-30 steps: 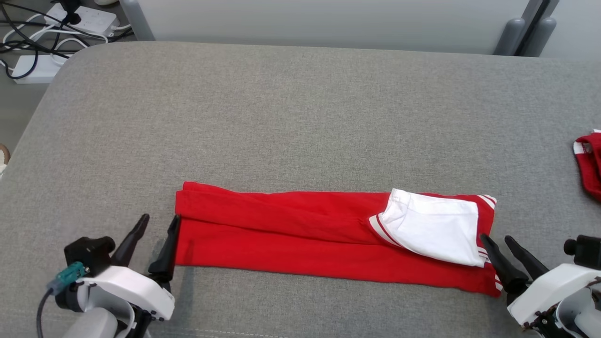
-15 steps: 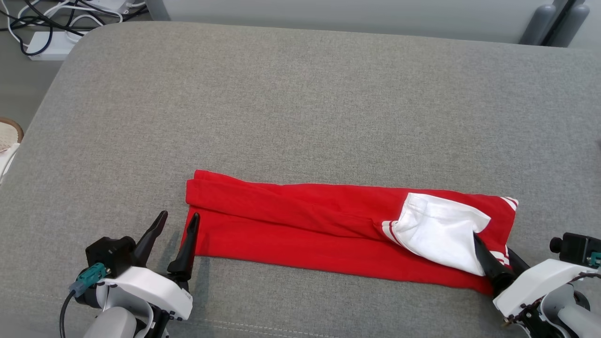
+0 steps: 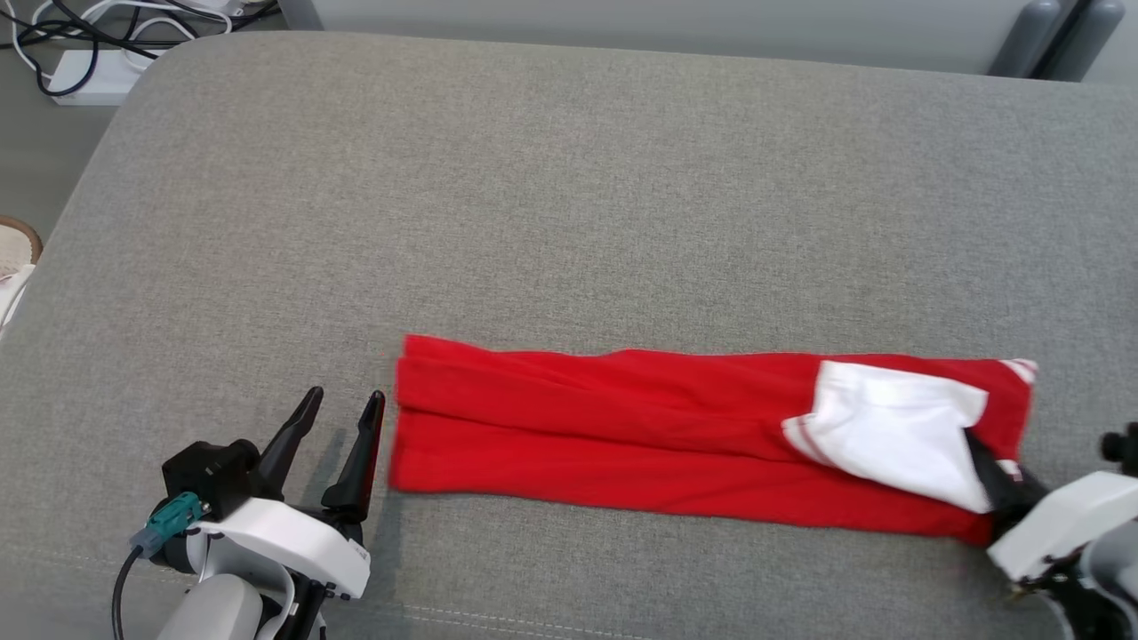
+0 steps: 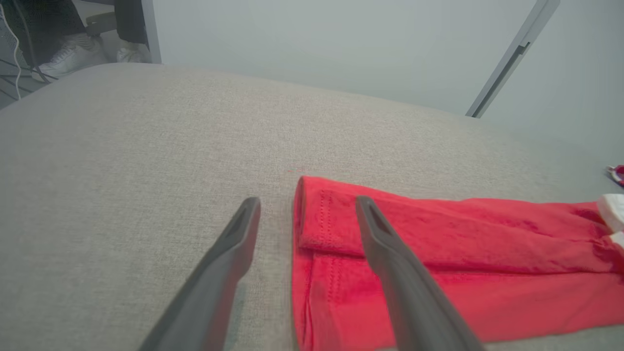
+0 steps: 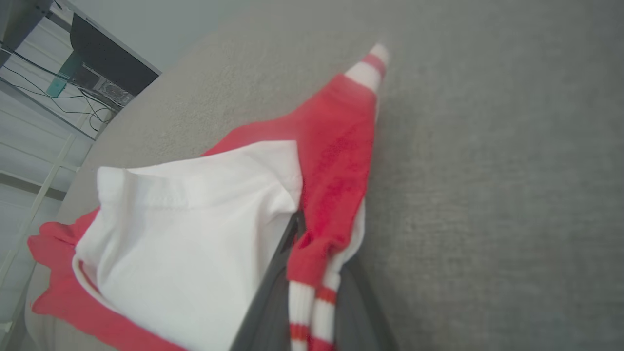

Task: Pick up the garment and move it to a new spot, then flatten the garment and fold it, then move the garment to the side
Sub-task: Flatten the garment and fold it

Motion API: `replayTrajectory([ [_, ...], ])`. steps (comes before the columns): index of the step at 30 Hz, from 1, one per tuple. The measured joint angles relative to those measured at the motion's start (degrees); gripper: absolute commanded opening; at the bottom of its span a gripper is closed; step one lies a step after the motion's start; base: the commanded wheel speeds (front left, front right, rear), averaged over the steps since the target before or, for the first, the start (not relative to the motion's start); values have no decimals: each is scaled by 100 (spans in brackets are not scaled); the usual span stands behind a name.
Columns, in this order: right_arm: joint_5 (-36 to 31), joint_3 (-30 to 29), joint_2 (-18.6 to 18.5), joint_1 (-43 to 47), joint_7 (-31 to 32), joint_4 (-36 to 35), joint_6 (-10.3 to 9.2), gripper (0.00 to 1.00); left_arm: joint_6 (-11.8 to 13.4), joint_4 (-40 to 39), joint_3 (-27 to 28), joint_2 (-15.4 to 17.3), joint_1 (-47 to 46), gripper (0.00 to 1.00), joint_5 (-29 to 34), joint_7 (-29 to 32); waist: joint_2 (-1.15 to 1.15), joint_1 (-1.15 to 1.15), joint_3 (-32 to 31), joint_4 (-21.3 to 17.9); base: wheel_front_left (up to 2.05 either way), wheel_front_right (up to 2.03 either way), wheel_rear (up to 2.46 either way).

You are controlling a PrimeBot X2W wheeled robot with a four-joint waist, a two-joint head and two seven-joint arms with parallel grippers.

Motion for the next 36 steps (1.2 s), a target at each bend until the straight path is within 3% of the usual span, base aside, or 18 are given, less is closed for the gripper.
replayTrajectory([
  [5,8,-274,-552,-3,-49,244,-2,0,0,-42,-21,-16,0,100,-16,0,0,0,6,-78,0,0,0],
  [11,-118,-432,-838,-3,-77,90,-4,0,-1,-46,-48,-46,1,100,-18,-1,0,0,-26,-164,0,0,0],
  [17,-250,-221,-1183,-3,-49,-1417,-21,0,-1,-40,-209,-82,38,100,-20,-1,0,0,-58,-270,0,0,0],
  [25,-185,210,-1808,-250,1027,-3211,-21,0,-1,40,-488,-167,88,100,-79,0,0,0,-109,-328,0,0,0],
  [29,-254,450,-1473,-717,1684,-3330,-21,0,-1,78,-683,-288,60,100,-111,0,0,0,-102,-174,0,0,0],
  [36,-478,935,-253,-1396,2398,-2676,-21,0,-1,116,-882,-403,26,100,-179,0,0,0,-42,245,0,0,0],
])
